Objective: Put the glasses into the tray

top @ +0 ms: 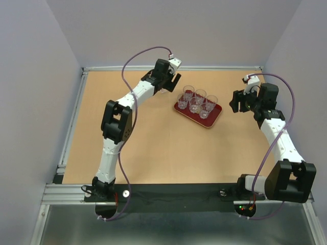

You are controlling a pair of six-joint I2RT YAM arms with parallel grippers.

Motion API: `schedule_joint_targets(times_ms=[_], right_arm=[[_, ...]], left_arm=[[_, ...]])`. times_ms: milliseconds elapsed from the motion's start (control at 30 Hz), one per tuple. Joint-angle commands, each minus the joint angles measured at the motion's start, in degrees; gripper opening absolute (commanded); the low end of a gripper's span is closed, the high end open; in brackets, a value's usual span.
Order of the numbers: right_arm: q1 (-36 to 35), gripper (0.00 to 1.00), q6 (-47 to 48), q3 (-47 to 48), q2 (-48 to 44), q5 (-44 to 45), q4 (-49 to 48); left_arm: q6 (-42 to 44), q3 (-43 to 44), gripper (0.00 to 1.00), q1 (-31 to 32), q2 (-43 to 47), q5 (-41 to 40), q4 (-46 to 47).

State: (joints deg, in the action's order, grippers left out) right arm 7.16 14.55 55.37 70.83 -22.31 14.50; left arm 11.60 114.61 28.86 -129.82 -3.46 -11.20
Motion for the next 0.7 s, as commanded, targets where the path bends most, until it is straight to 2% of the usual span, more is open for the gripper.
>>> schedule_joint_targets(times_ms=[0, 33, 133, 400, 667], right_arm=[[0.5, 0.67, -0.2, -0.8, -0.6, -1.2, -2.7], [0.5, 0.67, -0.4, -0.8, -0.6, -1.2, -2.7], [0.6, 0.67, -0.3, -0.9, -0.6, -1.2, -2.7], [0.7, 0.67, -0.3, -0.9, -0.5, -1.0, -2.8], [0.7, 0.67, -0.3, -0.9, -0.1, -1.1, -2.7]], left_arm=[[16.9, -4.6, 0.88, -2.9, 7.6, 12.2, 5.8], [17.8, -5.2, 0.88, -3.6, 7.7, 17.1, 5.8], [20.1, -5.2, 0.88, -5.5, 7.0, 19.6, 6.1], [24.6, 4.3, 0.88, -8.1, 0.1, 29.1, -1.7], [27.3, 7.1, 0.89, -8.1, -3.3, 30.4, -3.8]])
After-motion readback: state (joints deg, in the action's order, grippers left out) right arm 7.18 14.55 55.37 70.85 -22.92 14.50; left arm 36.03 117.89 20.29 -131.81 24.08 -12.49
